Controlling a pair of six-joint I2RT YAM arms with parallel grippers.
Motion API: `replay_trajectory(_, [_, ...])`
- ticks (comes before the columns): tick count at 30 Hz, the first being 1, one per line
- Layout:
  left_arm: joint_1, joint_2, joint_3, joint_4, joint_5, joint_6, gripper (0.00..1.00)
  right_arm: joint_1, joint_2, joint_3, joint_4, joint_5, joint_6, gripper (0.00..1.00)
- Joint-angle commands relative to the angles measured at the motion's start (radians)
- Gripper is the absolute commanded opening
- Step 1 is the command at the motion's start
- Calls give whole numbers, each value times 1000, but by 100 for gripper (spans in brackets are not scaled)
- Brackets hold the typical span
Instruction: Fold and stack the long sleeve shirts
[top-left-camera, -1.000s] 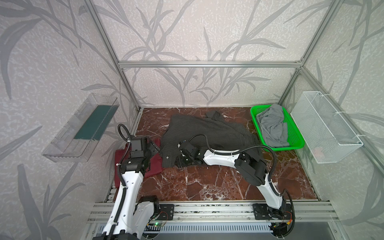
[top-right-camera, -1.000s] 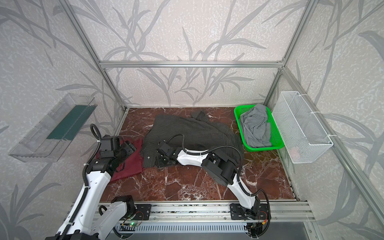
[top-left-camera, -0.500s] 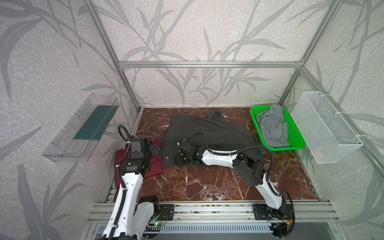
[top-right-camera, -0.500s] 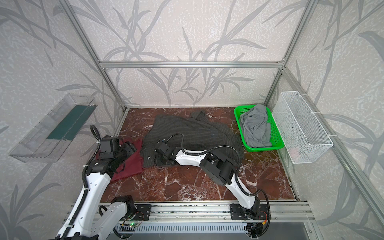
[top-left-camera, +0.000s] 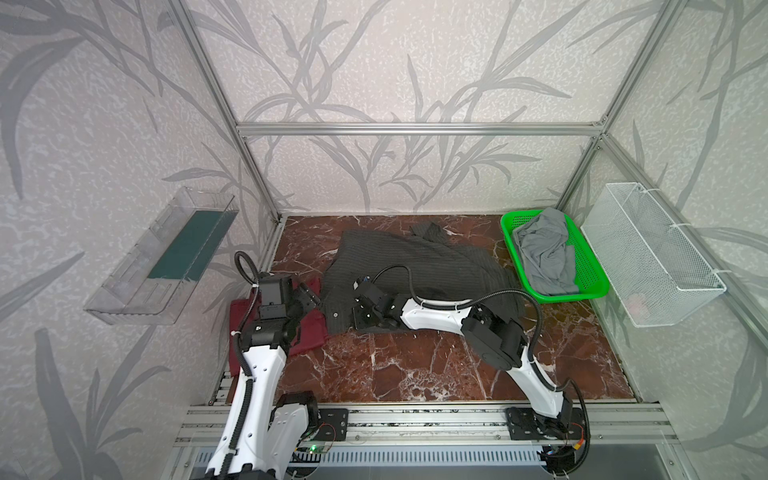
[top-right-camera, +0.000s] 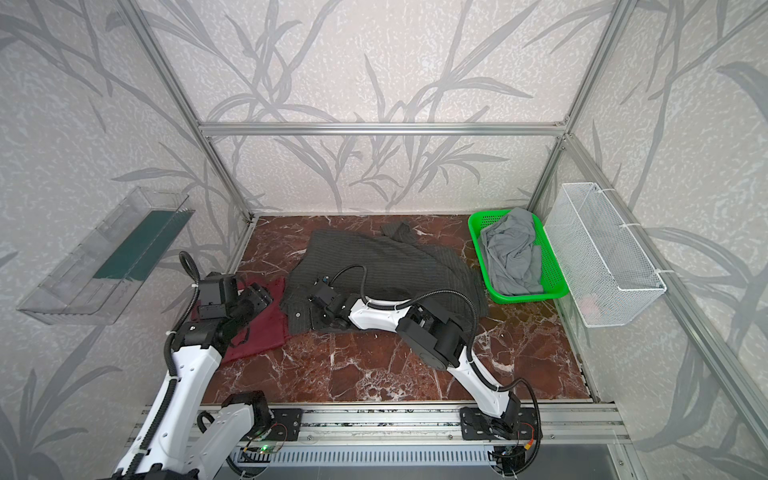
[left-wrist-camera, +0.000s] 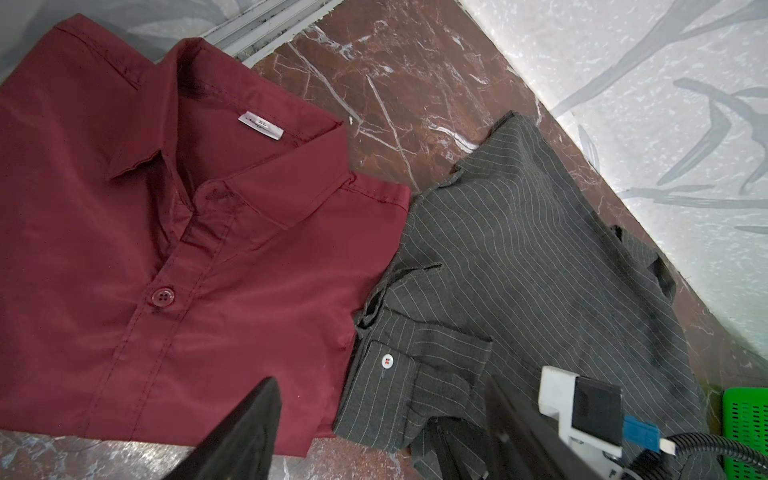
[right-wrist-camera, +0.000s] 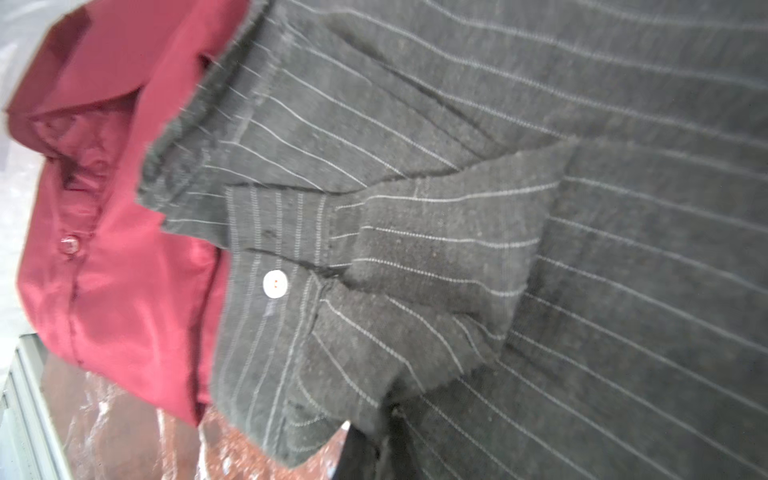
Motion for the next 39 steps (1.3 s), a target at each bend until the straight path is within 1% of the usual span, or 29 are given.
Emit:
replay_trajectory(1, [9,-1,-7,-2,3,-1,77,-13,-101,-18,36,21,-27,0])
replay_trajectory(3, [10,1,-7,-1,4,-1,77,-15,-118,-33,51,15,-29,0])
replay_trajectory(7, [12,3,-7,-2,4,2,77,-79,-129,-59,122,-43,-7,0])
replay_trajectory(10, [13,6,-6,-2,4,4,77,-105,-121,-48,166,-84,-1,0])
replay_trajectory(15, [17,16,-5,1,10,5,76,-138,-94,-21,238,-116,3,0])
replay_trajectory(22, [24,21,-8,11,21,4,76,-140,-17,-8,343,-79,15,0])
replay_trajectory(24, [28,23,-7,14,28,5,76,-126,0,-9,357,-38,8,0])
replay_trajectory(27, [33,21,-11,25,45,15,76,-101,18,-36,391,26,14,3])
replay_trajectory(29, [35,17,-15,33,55,19,76,-82,12,-84,441,72,20,8])
replay_trajectory(30, [35,17,-16,35,57,20,76,-76,11,-98,444,97,22,14])
replay_trajectory(31, [36,17,-16,37,61,22,76,-69,11,-110,454,111,22,22])
replay_trajectory(32, [36,18,-16,40,67,26,76,-65,18,-113,455,107,20,29])
replay_trajectory(36, [38,23,-21,54,95,36,76,-66,25,-121,459,53,41,39])
replay_trajectory(39, [38,30,-31,64,123,37,77,-68,-17,-170,486,31,71,49])
